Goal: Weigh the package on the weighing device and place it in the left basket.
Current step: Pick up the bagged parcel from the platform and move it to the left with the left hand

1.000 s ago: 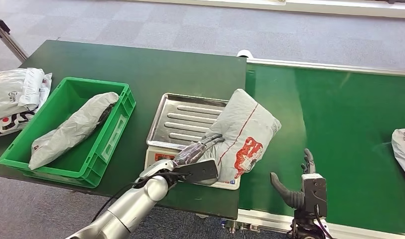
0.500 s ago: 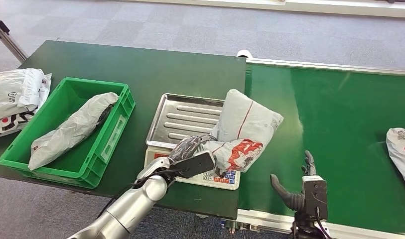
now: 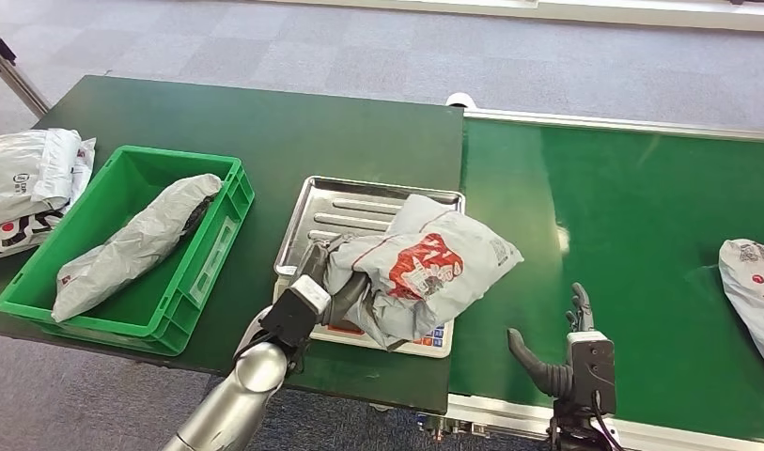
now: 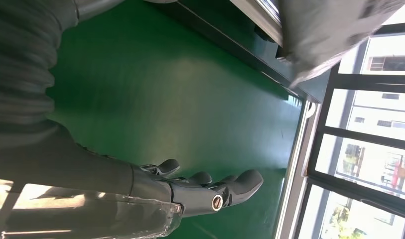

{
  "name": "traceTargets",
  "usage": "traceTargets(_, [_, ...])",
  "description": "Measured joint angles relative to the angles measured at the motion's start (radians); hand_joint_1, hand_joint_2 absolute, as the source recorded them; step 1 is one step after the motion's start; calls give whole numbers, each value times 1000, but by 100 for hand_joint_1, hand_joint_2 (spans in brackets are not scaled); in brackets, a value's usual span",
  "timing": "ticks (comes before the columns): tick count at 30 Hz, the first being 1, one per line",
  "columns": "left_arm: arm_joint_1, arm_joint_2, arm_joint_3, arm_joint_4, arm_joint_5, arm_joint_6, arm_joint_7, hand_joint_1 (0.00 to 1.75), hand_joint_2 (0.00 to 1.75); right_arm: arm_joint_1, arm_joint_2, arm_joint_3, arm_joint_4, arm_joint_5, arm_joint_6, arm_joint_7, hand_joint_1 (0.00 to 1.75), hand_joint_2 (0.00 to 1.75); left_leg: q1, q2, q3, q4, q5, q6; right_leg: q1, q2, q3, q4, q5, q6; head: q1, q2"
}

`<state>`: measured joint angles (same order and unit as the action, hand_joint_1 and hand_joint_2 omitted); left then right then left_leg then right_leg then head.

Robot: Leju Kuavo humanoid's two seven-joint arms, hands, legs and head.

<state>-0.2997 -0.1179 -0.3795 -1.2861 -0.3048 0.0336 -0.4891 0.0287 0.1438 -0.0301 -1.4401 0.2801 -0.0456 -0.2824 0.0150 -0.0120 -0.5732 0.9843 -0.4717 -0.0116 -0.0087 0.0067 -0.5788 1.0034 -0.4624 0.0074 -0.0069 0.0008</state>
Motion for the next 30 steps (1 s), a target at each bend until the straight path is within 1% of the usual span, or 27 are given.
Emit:
traceTargets(3, [17, 0, 20, -37, 17, 79, -67, 175, 175, 0, 0, -1, 0, -3, -2, -9, 0, 175, 0, 0, 0, 0, 0, 0, 0, 0, 0, 0, 0, 0, 0, 0])
traceTargets(6, [37, 2, 42, -88, -41, 244, -148, 175, 175, 0, -1, -2, 0, -10, -4, -15, 0, 175, 0, 0, 0, 0, 0, 0, 0, 0, 0, 0, 0, 0, 0, 0])
traceTargets(8, [49, 5, 57, -125, -101, 366, -178, 175, 175, 0, -2, -3, 0, -16, -7, -19, 0, 175, 0, 0, 0, 0, 0, 0, 0, 0, 0, 0, 0, 0, 0, 0])
traceTargets(10, [60, 8, 75, -160, -136, 449, -190, 175, 175, 0, -3, -4, 0, -19, -8, -21, 0, 175, 0, 0, 0, 0, 0, 0, 0, 0, 0, 0, 0, 0, 0, 0])
traceTargets(14, [79, 15, 112, -207, -187, 550, -196, 175, 175, 1, -5, -5, 0, -20, -10, -23, 0, 175, 0, 0, 0, 0, 0, 0, 0, 0, 0, 0, 0, 0, 0, 0])
traceTargets(16, [87, 18, 140, -222, -252, 599, -188, 175, 175, 6, -6, -7, -1, -22, -13, -23, 0, 175, 0, 0, 0, 0, 0, 0, 0, 0, 0, 0, 0, 0, 0, 0])
traceTargets(18, [96, 17, 194, -234, -337, 615, -183, 175, 175, 16, -6, -9, -6, -23, -18, -23, 0, 175, 0, 0, 0, 0, 0, 0, 0, 0, 0, 0, 0, 0, 0, 0])
traceTargets(20, [105, 13, 263, -243, -384, 618, -189, 175, 175, 31, -7, -10, -13, -23, -23, -23, 0, 175, 0, 1, 0, 0, 0, 0, 0, 1, 0, 0, 0, 0, 0, 0])
traceTargets(25, [124, -12, 436, -273, -424, 618, -202, 175, 175, 59, -11, -14, -29, -28, -32, -24, 0, 175, 1, 1, 0, 0, 0, 0, 1, 1, -1, 0, 0, 0, 0, 0])
traceTargets(30, [130, -36, 553, -285, -442, 618, -196, 175, 175, 70, -14, -16, -36, -28, -36, -24, 0, 175, 0, 1, -1, 0, 0, 0, 0, 1, 0, 0, 0, 0, 0, 0])
